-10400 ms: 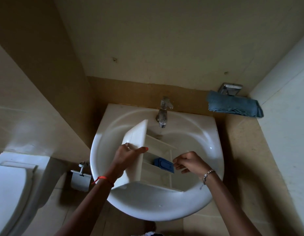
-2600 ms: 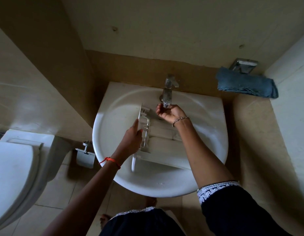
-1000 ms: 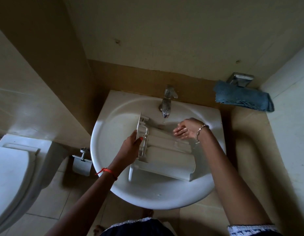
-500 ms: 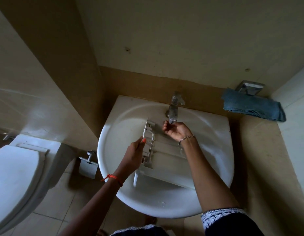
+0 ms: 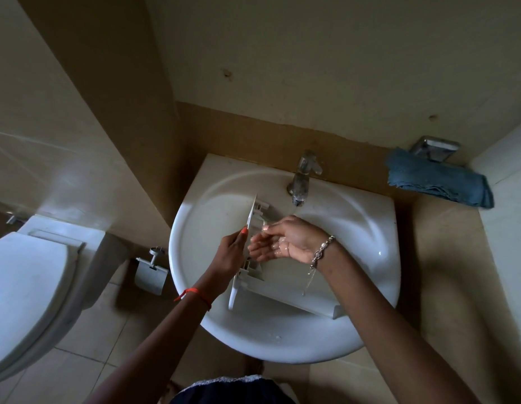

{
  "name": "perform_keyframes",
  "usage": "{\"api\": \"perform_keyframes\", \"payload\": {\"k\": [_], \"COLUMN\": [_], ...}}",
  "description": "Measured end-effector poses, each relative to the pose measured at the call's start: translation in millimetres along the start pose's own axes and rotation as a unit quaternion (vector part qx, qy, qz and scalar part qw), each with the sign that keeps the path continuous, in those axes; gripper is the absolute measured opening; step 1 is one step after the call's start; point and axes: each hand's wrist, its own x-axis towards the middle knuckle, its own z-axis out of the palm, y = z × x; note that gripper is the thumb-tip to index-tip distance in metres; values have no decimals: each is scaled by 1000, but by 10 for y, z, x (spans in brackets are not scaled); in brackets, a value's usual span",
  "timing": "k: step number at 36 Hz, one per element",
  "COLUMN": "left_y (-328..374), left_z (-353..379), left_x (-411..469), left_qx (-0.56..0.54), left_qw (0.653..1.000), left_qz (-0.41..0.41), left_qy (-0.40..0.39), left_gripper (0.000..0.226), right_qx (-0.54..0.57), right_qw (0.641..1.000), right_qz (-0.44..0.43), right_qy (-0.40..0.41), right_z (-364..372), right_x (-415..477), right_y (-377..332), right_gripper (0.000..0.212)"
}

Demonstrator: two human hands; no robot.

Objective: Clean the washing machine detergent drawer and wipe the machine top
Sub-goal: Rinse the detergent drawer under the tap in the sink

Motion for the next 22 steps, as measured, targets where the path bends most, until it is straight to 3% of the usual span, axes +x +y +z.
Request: {"api": "perform_keyframes", "payload": {"k": [5, 10, 14, 18, 22], "left_y": [-24, -71, -112, -171, -177], "left_z": [-22, -27, -6, 6, -2], "left_x": [-40, -29, 6, 43, 45], "left_qx": [-4, -16, -6, 12, 19], "left_qw": [1000, 1000, 1000, 1000, 1000], "left_qz": [-27, -22, -14, 10, 13], "left_qy": [11, 2, -1, -5, -7], "left_gripper": [42, 61, 68, 55, 52], "right_qx": [-82, -34, 139, 362, 444], "right_qw": [992, 989, 978, 916, 876], "right_qz": [-65, -46, 26, -13, -31], "right_qy": [65, 136, 156, 170, 187], "right_z": [52, -234, -555, -743, -703], "right_x": [-80, -78, 92, 320, 470], "right_y": [10, -43, 43, 95, 42], "right_gripper": [30, 33, 35, 32, 30]}}
